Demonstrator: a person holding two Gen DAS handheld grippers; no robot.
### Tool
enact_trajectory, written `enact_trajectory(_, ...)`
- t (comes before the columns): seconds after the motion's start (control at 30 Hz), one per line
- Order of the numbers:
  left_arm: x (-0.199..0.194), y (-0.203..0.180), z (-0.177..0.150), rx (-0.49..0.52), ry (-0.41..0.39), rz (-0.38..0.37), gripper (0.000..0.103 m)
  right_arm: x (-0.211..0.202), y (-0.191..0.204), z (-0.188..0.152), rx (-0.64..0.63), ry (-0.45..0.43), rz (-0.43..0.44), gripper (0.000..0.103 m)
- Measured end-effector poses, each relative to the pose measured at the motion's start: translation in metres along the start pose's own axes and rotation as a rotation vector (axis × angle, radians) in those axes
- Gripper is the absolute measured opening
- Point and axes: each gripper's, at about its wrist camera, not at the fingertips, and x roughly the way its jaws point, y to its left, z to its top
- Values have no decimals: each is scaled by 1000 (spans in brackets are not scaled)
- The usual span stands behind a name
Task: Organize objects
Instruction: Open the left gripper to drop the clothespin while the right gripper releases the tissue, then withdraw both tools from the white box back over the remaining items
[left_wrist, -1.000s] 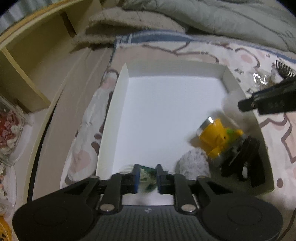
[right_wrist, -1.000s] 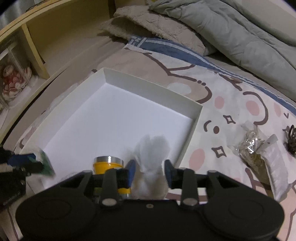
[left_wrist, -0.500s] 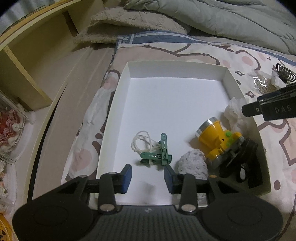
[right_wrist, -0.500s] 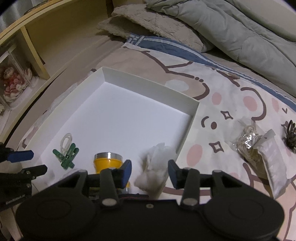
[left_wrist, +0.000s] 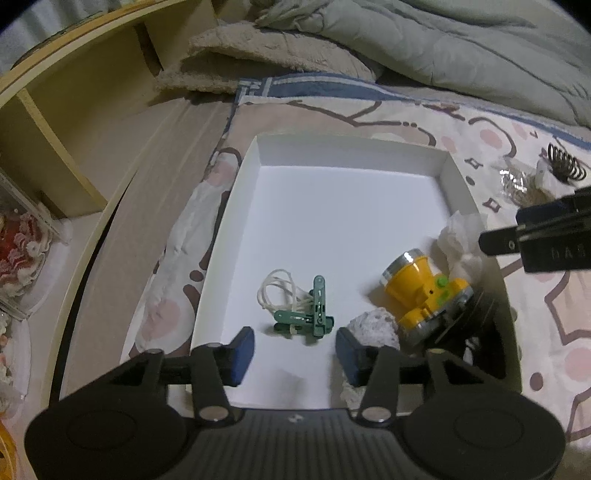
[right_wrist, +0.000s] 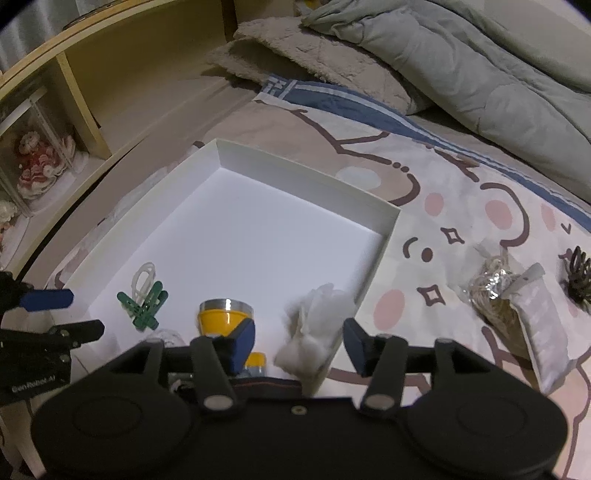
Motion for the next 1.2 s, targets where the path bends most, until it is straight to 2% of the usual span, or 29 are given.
enact_trajectory(0.1,-5,-1,0,-16,-7,-7,62,-6,-2,-3,-2,-12,-9,67)
enact_trajectory(0.17,-7,-4,0,-18,-8,-8,74,-12,-3,-7,-2,-24,-19,72)
enact_trajectory(0.27,-11,-7,-1,-18,-16,-11,84,-20,-6,-11,-7,-36,-28,78)
enact_trajectory(0.43,-15,-11,-3,-31,-5,-31,95,-33,-11,-20,-16,-49,-43,92)
enact_trajectory(0.67,-22,-16,-7,-43,6,-37,99,-45,-17,-33,-17,-68,-73,103)
enact_trajectory(1.2,-42,-22,-10,-90,-36,-53,101,-67,-32,-49,8,-99,-101,103)
